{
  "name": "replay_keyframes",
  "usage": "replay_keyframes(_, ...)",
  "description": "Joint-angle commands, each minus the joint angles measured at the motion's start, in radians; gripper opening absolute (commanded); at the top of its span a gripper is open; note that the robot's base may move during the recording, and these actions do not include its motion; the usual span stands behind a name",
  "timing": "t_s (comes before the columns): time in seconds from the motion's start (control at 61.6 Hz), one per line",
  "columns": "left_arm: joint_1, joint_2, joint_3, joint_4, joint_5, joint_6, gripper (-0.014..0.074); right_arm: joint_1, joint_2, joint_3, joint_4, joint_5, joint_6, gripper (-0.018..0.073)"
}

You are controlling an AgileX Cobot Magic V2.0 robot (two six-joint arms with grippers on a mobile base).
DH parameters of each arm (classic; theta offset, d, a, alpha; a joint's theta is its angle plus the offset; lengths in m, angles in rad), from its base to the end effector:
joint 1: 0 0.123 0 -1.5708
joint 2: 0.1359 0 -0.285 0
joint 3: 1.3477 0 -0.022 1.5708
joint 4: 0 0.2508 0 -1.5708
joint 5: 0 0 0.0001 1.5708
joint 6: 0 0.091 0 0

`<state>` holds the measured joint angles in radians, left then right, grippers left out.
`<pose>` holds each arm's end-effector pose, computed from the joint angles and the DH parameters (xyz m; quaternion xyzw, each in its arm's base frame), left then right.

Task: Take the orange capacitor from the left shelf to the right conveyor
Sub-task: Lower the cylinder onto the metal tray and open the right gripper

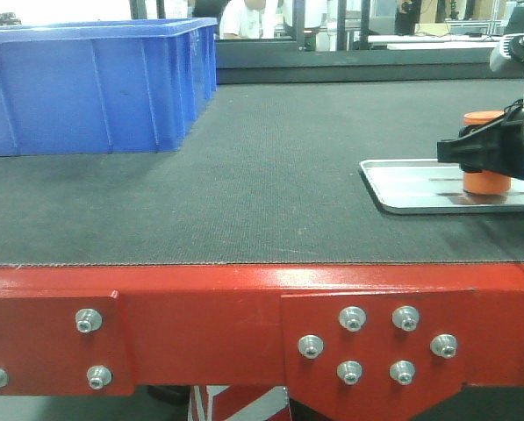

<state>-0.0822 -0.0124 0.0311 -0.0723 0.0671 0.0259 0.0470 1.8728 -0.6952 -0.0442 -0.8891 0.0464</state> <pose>0.0566 -0.0051 0.1973 0.0144 0.7064 -0.0471 0.7061 0.3448 0.0193 0.1505 -0.0219 0.7744 0.0340 0.6314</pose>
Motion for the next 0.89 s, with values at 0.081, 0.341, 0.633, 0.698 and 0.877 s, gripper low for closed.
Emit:
replay_keyframes(0.081,0.001,-0.012,-0.005,-0.002,-0.091,-0.001,-0.0127,-0.004,-0.038,-0.025,-0.007,-0.074,-0.005,0.0233)
replay_keyframes(0.341,0.001,-0.012,-0.005,-0.002,-0.091,-0.001,-0.0127,-0.004,-0.096,-0.018,-0.007,-0.009,-0.005,0.0622)
replay_keyframes(0.633,0.001,-0.012,-0.005,-0.002,-0.091,-0.001,-0.0127,-0.004,-0.309,-0.017,-0.007,0.253,0.021,0.0623)
replay_keyframes(0.698,0.001,-0.012,-0.005,-0.002,-0.091,-0.001,-0.0127,-0.002,-0.377,-0.017,-0.007,0.329,0.023,0.0623)
replay_keyframes(0.877,0.001,-0.012,-0.005,-0.002,-0.091,-0.001,-0.0127,0.021,-0.597,-0.017,-0.007,0.538,0.024,0.0559)
